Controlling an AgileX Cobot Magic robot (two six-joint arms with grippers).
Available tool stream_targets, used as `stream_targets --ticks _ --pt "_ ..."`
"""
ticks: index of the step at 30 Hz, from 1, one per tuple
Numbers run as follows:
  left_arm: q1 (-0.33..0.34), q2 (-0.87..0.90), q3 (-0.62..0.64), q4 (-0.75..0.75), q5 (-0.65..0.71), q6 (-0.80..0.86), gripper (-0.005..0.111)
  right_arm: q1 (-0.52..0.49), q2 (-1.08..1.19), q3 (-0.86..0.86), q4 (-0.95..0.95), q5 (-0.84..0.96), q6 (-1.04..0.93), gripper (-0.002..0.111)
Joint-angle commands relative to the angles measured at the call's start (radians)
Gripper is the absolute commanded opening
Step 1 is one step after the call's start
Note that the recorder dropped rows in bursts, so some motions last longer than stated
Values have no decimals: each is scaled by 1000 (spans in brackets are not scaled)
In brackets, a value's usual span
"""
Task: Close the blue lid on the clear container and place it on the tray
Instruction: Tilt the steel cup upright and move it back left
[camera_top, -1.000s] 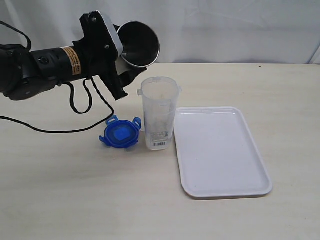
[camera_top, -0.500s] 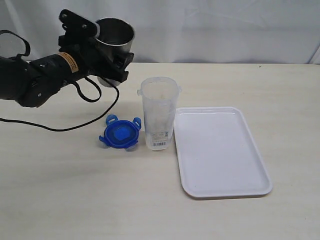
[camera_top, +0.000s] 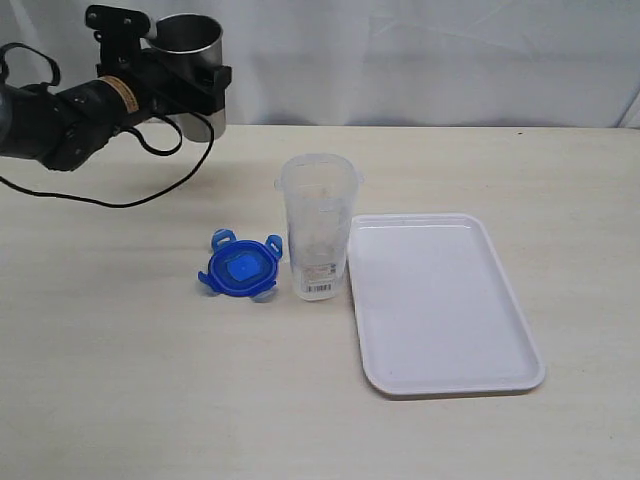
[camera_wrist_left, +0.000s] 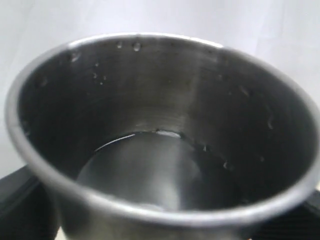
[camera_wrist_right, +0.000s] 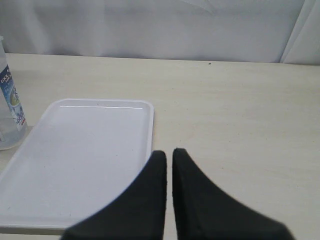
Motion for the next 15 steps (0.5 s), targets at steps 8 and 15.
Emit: stream_targets --ticks 8,15 --pt "16 150 -152 -45 -75 -14 0 -4 -4 2 1 0 1 5" --pt "75 160 -152 -145 -70 121 0 -4 -4 2 1 0 1 5"
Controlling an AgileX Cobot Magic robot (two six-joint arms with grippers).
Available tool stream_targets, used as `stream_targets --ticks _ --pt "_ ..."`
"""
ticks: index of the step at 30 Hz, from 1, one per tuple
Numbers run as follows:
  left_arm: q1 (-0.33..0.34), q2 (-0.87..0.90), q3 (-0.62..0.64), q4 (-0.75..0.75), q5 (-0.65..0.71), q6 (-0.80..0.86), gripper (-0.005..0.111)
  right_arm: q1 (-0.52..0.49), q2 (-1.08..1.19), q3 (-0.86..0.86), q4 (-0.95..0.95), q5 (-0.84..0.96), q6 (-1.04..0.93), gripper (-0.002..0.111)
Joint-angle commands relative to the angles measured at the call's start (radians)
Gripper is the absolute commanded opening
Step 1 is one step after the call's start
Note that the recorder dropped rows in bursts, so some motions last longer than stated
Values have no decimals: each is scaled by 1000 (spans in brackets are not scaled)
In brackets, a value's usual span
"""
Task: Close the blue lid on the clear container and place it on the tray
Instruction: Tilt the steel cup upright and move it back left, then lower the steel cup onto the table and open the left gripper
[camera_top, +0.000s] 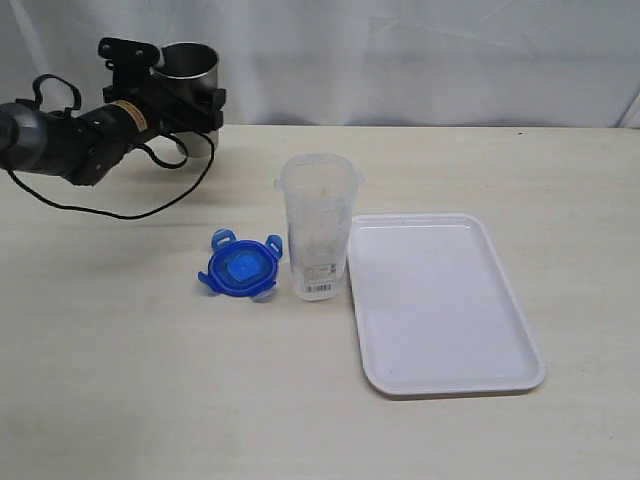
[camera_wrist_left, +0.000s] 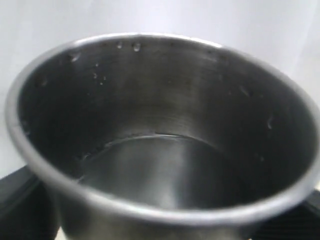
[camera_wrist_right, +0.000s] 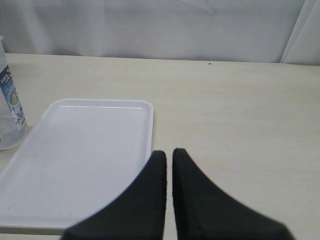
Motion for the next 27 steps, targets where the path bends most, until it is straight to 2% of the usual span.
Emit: stream_targets --ticks 1,9,20,27 --pt "50 -9 -19 -58 -77 30 0 -4 -4 2 1 0 1 5" --pt "101 35 -19 -52 -103 -42 0 -4 -4 2 1 0 1 5" --pt "101 41 -19 -44 -100 -42 0 -4 -4 2 1 0 1 5" --pt "101 41 -19 0 -44 -42 0 -4 -4 2 1 0 1 5"
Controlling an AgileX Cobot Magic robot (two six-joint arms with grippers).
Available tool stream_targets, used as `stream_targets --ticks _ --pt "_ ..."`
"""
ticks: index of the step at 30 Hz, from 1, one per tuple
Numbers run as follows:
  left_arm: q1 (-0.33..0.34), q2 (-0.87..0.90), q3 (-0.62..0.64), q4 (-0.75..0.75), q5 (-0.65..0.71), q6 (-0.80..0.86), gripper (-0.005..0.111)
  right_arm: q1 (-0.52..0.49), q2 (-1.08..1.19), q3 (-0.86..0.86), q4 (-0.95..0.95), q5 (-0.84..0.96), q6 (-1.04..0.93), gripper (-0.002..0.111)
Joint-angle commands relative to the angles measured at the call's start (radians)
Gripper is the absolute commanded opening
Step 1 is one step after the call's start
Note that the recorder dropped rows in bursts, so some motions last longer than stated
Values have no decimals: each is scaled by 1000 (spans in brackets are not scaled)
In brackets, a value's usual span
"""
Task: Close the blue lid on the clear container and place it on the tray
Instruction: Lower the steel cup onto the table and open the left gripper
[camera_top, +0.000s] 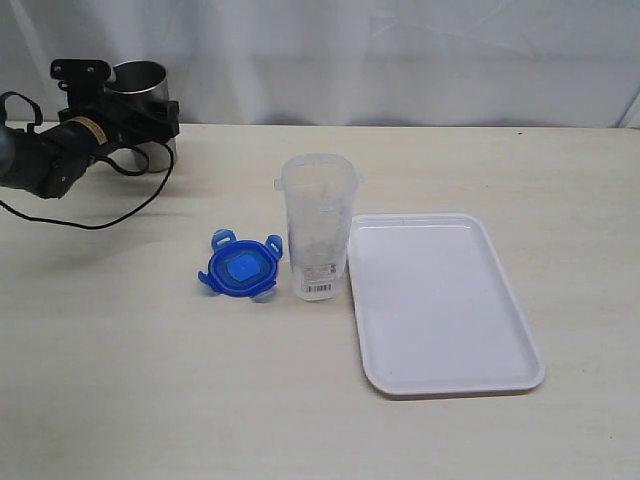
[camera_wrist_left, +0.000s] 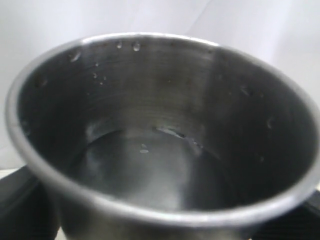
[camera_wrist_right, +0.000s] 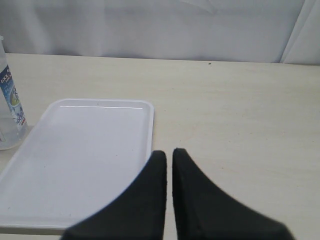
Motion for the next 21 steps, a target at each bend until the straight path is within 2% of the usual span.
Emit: stream_targets --ticks 1,13,17,19,21 --pt "-2 -21 -12 16 -36 -4 0 -4 -4 2 1 0 1 5" --pt "-2 -21 -12 16 -31 -4 0 -4 -4 2 1 0 1 5" --pt "-2 -21 -12 16 10 -4 0 -4 -4 2 1 0 1 5" --pt "-2 -21 -12 16 28 -4 3 -4 -4 2 1 0 1 5" --pt "-2 -21 -12 16 30 -4 13 -4 -4 2 1 0 1 5"
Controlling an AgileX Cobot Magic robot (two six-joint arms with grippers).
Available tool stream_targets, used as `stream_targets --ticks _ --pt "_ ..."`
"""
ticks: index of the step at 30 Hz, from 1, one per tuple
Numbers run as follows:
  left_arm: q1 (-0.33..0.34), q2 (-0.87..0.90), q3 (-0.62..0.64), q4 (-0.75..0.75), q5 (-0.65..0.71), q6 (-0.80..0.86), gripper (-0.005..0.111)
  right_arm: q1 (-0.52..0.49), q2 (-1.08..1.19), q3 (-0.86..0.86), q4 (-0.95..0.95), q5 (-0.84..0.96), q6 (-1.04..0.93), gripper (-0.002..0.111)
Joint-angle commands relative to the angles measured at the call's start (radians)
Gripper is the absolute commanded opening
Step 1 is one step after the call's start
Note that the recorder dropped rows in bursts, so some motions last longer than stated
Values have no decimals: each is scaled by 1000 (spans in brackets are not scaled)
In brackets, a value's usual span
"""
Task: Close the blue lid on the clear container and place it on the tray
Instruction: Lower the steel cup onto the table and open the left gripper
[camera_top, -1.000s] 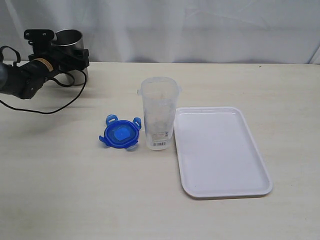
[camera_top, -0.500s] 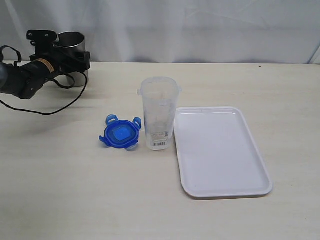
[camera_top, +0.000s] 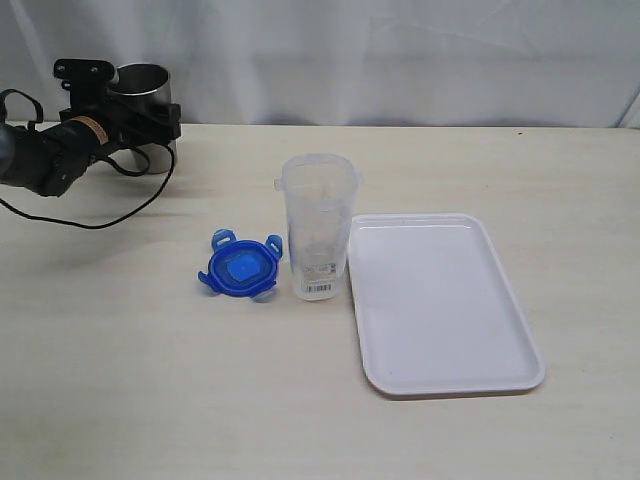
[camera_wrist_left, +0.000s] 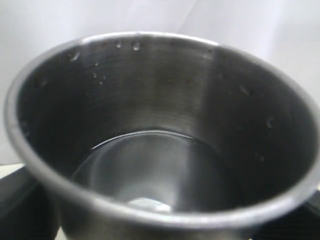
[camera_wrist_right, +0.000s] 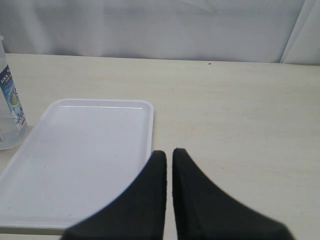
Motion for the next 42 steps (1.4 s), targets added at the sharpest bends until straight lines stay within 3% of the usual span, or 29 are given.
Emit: stream_targets --ticks 1,7,10,26,42 --pt "-2 -19 -10 -4 -1 -2 21 -4 -4 2 1 0 1 5" --pt "-2 -19 -10 -6 -4 -2 78 -4 -4 2 1 0 1 5" --pt "-2 -19 -10 -6 21 -2 90 -4 -4 2 1 0 1 5" --pt "0 -66 -7 -6 196 -2 90 -4 -4 2 1 0 1 5" --pt "0 -163 190 -13 103 -4 90 -4 -4 2 1 0 1 5"
